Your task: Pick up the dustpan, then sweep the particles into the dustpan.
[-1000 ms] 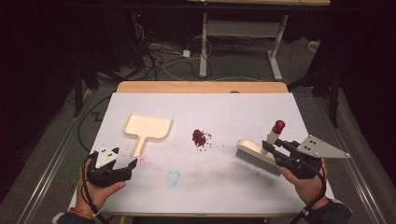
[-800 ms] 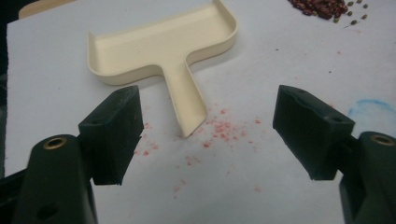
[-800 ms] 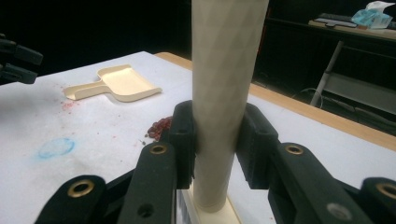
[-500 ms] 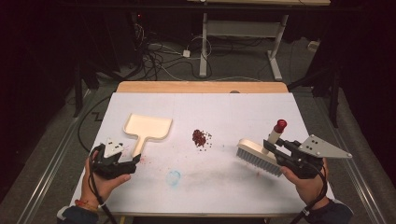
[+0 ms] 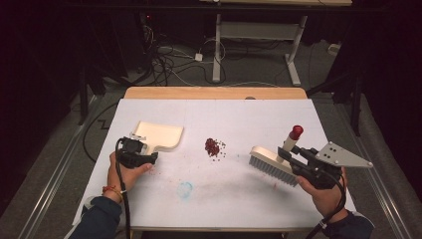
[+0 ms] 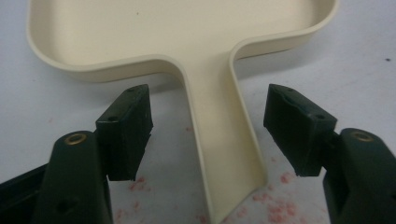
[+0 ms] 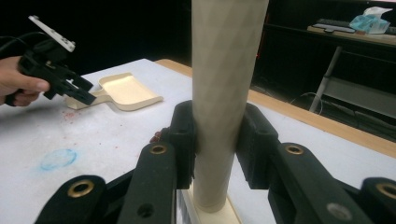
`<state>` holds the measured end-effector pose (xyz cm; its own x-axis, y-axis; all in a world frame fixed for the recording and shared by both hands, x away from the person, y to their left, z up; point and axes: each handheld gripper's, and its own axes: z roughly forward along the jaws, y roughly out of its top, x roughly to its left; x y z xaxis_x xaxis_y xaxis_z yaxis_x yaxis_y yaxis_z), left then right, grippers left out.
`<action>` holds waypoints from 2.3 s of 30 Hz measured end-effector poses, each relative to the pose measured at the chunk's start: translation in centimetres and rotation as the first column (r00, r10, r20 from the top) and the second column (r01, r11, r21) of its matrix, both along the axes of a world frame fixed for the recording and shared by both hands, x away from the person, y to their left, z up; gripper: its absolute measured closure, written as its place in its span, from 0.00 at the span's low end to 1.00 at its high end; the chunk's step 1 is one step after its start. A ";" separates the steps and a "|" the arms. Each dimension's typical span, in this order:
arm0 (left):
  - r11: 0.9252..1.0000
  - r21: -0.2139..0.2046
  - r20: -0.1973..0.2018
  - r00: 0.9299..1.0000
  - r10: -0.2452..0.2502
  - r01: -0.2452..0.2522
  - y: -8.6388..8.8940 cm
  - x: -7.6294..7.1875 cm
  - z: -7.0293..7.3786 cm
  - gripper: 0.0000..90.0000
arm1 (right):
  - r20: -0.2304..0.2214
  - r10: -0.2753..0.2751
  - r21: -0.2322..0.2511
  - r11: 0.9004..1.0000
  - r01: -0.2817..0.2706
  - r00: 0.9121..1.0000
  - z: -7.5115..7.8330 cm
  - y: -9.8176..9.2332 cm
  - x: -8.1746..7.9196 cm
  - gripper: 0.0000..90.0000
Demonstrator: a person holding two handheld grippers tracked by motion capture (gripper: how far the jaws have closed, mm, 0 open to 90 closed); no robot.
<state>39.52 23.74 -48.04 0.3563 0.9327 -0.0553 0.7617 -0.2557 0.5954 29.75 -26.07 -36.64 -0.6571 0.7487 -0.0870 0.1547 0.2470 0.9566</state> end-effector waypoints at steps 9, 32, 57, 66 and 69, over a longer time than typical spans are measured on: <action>1.000 -0.012 -0.005 1.000 -0.003 0.003 0.6 0.3 -0.4 0.70 | -0.001 0.002 -0.011 1.000 -0.002 1.000 -0.3 0.4 0.0 0.78; 0.979 0.039 0.008 0.979 -0.202 0.202 0.4 -5.5 3.2 0.71 | -0.014 -0.051 0.039 0.998 0.052 0.999 0.4 0.0 5.6 0.78; 0.904 0.036 -0.019 0.904 -0.426 0.427 -1.9 -10.2 3.9 0.71 | -0.054 -0.092 0.074 0.993 0.096 0.994 0.7 5.1 12.1 0.78; 0.883 0.041 -0.062 0.884 -0.464 0.467 -3.0 -9.5 3.3 0.71 | -0.051 -0.129 0.001 0.992 0.130 0.990 -0.1 8.1 15.0 0.78; 0.882 0.059 -0.084 0.882 -0.463 0.468 -3.5 -9.2 3.1 0.71 | -0.061 -0.130 -0.015 0.991 0.129 0.990 -0.6 9.0 15.8 0.78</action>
